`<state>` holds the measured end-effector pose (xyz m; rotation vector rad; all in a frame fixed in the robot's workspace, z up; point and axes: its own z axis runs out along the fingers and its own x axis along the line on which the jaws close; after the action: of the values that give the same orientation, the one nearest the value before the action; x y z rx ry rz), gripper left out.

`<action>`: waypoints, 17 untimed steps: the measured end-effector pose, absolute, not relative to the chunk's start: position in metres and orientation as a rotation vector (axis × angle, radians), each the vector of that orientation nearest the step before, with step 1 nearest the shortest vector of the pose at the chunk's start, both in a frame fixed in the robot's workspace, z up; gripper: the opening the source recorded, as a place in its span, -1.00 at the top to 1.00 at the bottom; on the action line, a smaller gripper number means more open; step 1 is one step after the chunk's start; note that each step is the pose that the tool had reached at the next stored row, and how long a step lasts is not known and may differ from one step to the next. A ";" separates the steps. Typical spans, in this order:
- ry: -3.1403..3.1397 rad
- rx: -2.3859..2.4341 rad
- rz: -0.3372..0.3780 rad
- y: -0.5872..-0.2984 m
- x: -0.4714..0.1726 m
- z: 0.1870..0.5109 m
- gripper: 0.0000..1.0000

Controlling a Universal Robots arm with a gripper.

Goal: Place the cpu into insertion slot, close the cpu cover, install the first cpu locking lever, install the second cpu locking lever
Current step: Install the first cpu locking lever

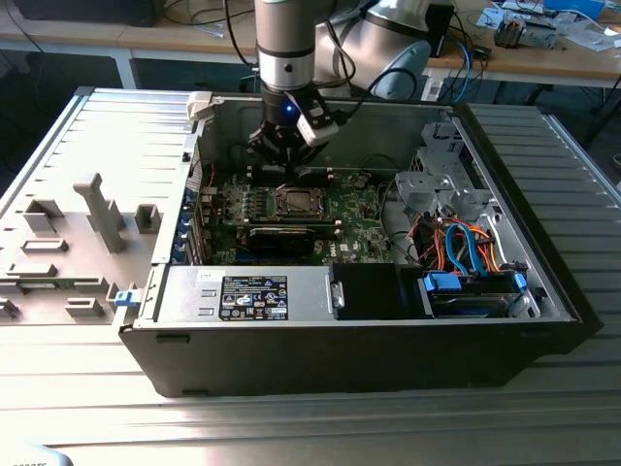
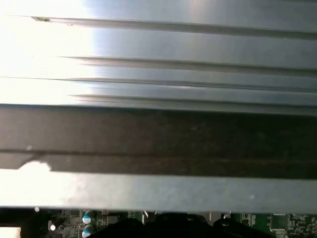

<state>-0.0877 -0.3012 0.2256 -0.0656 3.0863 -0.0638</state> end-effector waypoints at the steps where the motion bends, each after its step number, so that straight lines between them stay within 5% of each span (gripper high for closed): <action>1: 3.084 -0.066 -0.061 -0.301 -0.090 0.226 0.79; 17: 3.084 -0.075 -0.051 -0.298 -0.080 0.212 0.79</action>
<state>-0.0801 -0.2980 0.2117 -0.0751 3.0845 -0.0515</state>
